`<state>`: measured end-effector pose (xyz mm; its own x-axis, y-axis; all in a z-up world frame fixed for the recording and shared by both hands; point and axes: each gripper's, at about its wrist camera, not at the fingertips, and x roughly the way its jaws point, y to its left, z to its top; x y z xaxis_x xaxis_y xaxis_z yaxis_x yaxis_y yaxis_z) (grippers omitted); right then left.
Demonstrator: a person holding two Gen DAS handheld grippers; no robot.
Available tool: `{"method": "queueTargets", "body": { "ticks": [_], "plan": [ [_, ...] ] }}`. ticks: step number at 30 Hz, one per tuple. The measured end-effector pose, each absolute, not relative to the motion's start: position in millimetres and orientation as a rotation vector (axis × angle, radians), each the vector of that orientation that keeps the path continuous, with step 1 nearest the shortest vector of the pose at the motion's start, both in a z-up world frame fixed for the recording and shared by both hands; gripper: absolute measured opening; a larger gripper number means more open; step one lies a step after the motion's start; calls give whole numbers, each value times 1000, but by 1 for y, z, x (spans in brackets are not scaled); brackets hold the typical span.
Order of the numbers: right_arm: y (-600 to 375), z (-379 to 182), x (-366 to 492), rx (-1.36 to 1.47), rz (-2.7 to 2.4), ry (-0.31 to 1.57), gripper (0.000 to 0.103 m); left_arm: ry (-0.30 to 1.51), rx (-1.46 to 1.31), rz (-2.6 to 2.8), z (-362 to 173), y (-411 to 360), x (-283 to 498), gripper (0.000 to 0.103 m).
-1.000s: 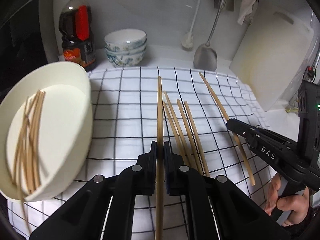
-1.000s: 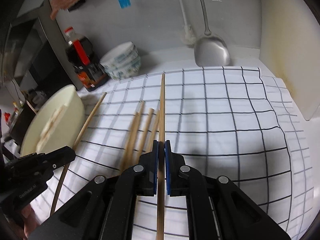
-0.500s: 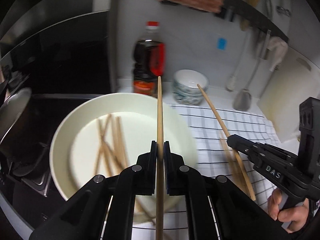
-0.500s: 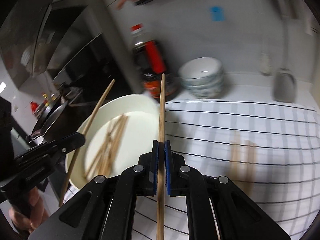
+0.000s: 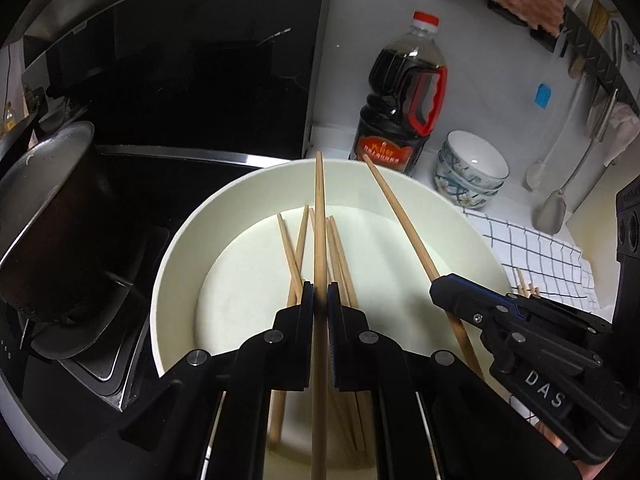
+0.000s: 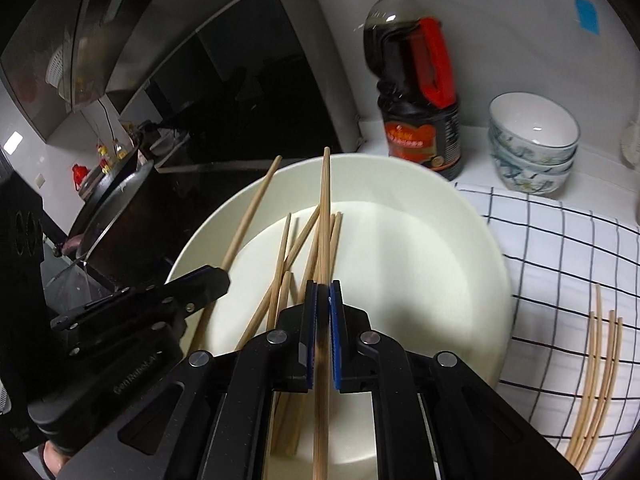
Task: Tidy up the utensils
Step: 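Open the left gripper over the basin while the right gripper opens to drop its chopstick, then move both open grippers back above the remaining chopsticks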
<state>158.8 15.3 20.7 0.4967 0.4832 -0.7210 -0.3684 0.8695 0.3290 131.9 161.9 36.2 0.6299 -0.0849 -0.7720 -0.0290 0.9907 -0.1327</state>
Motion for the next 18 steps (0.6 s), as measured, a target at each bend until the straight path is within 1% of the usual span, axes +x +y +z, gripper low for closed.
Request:
{"method": "queueTargets", "body": {
  "ticks": [1, 3, 5, 6, 9, 11, 16, 18],
  "plan": [
    [16, 20, 160, 141, 517, 917, 12, 900, -137, -23, 34, 163, 134, 10],
    [13, 20, 158, 128, 493, 908, 26, 891, -138, -8, 31, 165, 133, 26],
    [7, 23, 154, 97, 453, 880, 26, 862, -139, 18, 32, 170, 129, 65],
    [4, 23, 154, 94, 446, 877, 26, 841, -142, 30, 34, 173, 126, 69],
    [-7, 24, 151, 87, 417, 868, 26, 814, -149, 59, 37, 180, 118, 70],
    [-12, 23, 148, 77, 398, 864, 27, 811, -165, 65, 38, 185, 114, 72],
    [-17, 21, 137, 57, 382, 864, 31, 792, -147, 84, 38, 182, 99, 80],
    [-17, 22, 133, 53, 383, 860, 32, 788, -143, 76, 38, 179, 93, 81]
  ]
}}
